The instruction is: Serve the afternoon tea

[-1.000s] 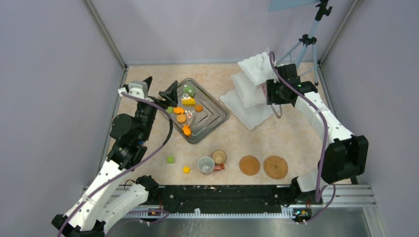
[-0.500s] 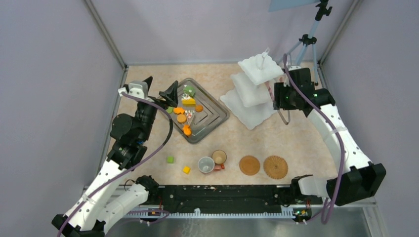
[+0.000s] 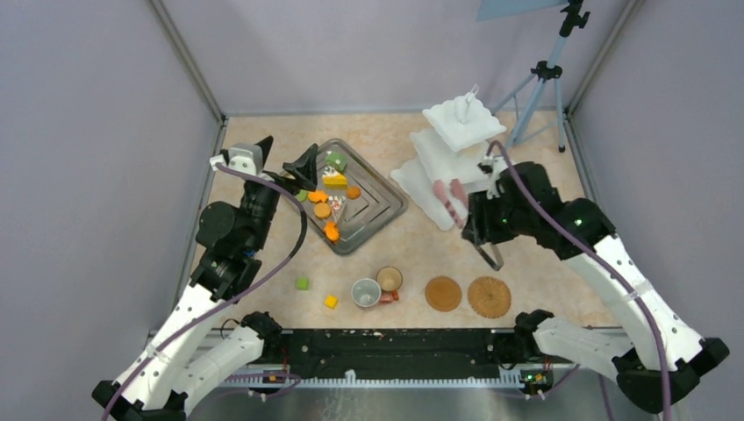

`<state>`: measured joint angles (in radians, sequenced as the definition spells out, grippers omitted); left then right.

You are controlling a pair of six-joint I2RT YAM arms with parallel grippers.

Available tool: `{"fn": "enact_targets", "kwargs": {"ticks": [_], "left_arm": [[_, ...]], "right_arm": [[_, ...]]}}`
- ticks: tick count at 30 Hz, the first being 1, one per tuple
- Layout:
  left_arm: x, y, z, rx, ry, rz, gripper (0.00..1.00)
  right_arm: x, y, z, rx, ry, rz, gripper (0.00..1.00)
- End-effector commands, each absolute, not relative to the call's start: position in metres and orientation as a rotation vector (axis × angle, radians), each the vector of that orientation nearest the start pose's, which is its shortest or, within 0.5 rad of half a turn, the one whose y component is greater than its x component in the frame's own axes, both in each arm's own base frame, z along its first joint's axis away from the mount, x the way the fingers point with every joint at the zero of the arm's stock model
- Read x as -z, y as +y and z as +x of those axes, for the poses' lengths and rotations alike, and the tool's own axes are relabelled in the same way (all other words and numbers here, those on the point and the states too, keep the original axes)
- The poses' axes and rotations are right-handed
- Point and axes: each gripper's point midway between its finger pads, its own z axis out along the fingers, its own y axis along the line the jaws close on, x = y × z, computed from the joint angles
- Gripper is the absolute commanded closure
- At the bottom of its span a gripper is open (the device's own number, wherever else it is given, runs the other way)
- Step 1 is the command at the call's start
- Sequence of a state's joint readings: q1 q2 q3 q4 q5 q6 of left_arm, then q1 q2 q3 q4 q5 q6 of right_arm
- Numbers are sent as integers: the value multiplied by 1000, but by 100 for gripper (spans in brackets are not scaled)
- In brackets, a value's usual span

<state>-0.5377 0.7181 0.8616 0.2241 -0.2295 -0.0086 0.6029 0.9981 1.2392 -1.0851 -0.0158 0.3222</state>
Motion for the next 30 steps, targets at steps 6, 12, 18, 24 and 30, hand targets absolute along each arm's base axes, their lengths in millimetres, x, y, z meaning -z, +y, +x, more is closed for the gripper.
{"fn": "enact_targets", "kwargs": {"ticks": [6, 12, 18, 24, 30], "left_arm": [[-448, -89, 268, 254, 1146, 12, 1], [-450, -80, 265, 223, 1132, -14, 1], [-452, -77, 262, 224, 1120, -23, 1], [-454, -78, 259, 238, 1111, -21, 1], [-454, -79, 260, 244, 1113, -19, 1]], "right_arm": [[-213, 318, 198, -679, 2412, -501, 47], [-168, 381, 232, -664, 2459, -511, 43], [-130, 401, 255, -543, 2517, -525, 40], [-114, 412, 268, -479, 2543, -528, 39], [-101, 420, 280, -417, 2558, -524, 39]]}}
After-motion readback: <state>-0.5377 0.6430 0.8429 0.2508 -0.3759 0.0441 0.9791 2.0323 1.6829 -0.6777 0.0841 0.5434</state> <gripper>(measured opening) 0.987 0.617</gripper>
